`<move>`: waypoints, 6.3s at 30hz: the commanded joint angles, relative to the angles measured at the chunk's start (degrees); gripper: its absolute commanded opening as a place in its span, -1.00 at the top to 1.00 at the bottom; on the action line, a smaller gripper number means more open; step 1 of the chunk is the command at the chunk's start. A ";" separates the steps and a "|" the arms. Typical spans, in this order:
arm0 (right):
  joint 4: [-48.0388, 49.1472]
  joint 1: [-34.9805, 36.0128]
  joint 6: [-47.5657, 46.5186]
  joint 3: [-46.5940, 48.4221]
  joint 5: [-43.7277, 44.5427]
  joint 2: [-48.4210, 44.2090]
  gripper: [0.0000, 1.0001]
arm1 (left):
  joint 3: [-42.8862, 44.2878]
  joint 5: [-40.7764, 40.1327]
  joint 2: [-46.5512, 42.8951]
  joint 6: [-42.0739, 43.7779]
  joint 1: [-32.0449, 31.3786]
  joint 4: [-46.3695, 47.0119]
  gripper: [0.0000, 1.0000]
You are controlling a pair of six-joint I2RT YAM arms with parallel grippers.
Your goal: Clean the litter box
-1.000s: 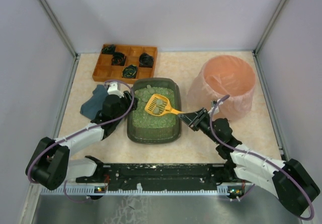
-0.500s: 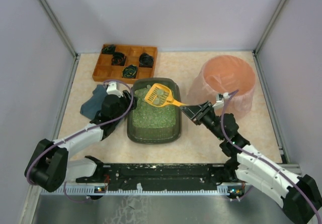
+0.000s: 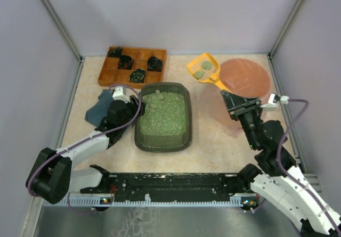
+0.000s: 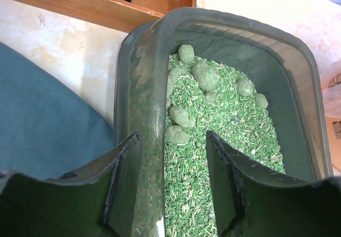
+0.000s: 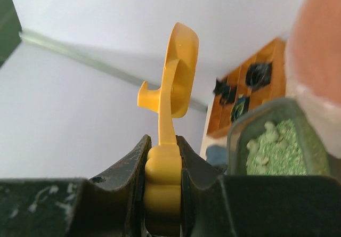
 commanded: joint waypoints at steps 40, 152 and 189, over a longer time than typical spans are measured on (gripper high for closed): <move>-30.78 0.03 -54.35 23.38 22.25 8.07 1.00 | 1.67 1.22 0.83 -0.05 -0.26 0.05 -0.14; 20.11 10.23 1.13 -12.26 -7.58 27.82 1.00 | 2.38 0.96 0.69 -0.14 -0.34 -1.09 -0.15; 38.25 -0.17 8.33 -24.16 -27.08 20.36 1.00 | 1.92 1.03 0.39 -0.71 -0.33 -0.67 -0.15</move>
